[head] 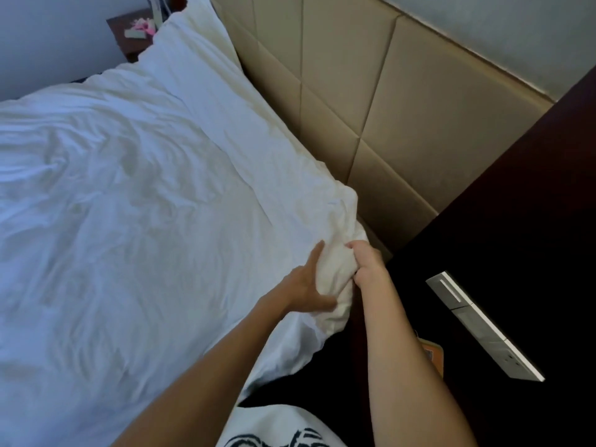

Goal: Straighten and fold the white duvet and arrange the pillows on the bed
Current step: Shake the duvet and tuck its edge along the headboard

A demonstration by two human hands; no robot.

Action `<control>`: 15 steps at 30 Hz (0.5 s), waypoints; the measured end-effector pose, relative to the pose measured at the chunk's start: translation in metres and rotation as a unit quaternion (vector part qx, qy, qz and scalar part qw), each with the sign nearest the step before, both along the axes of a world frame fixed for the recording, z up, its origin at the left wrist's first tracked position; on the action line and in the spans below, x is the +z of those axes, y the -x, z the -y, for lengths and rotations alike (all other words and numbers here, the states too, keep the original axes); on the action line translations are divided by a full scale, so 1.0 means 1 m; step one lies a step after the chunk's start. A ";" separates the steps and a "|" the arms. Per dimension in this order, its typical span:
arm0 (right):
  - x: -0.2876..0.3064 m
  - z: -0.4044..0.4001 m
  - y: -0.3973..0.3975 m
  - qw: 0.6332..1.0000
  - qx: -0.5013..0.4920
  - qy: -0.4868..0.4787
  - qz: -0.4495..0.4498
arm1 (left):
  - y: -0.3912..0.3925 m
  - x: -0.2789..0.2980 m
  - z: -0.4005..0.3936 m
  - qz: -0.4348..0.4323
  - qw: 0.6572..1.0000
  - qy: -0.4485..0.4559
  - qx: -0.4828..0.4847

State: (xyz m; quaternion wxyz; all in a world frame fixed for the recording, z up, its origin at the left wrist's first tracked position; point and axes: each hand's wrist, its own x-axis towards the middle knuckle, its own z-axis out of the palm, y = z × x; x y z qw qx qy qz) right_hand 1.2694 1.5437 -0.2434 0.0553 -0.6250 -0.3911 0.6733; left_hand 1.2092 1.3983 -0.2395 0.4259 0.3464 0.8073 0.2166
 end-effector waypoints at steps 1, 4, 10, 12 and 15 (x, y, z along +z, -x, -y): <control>0.001 0.002 0.004 1.000 -0.012 0.003 -0.013 | 0.005 -0.002 0.007 -0.011 1.000 -0.005 0.025; 0.003 0.011 0.014 0.999 0.012 -0.009 -0.044 | 0.022 0.011 0.017 -0.152 0.985 -0.073 0.039; 0.033 0.014 0.026 0.776 0.468 -0.417 -0.070 | 0.065 0.067 0.022 -0.330 0.930 -0.146 -0.065; 0.043 0.019 0.036 0.721 0.572 -0.376 -0.110 | 0.076 0.086 0.024 -0.296 0.935 -0.161 -0.112; 0.051 0.028 0.051 0.722 0.567 -0.389 -0.082 | 0.091 0.098 0.028 -0.238 0.948 -0.173 -0.122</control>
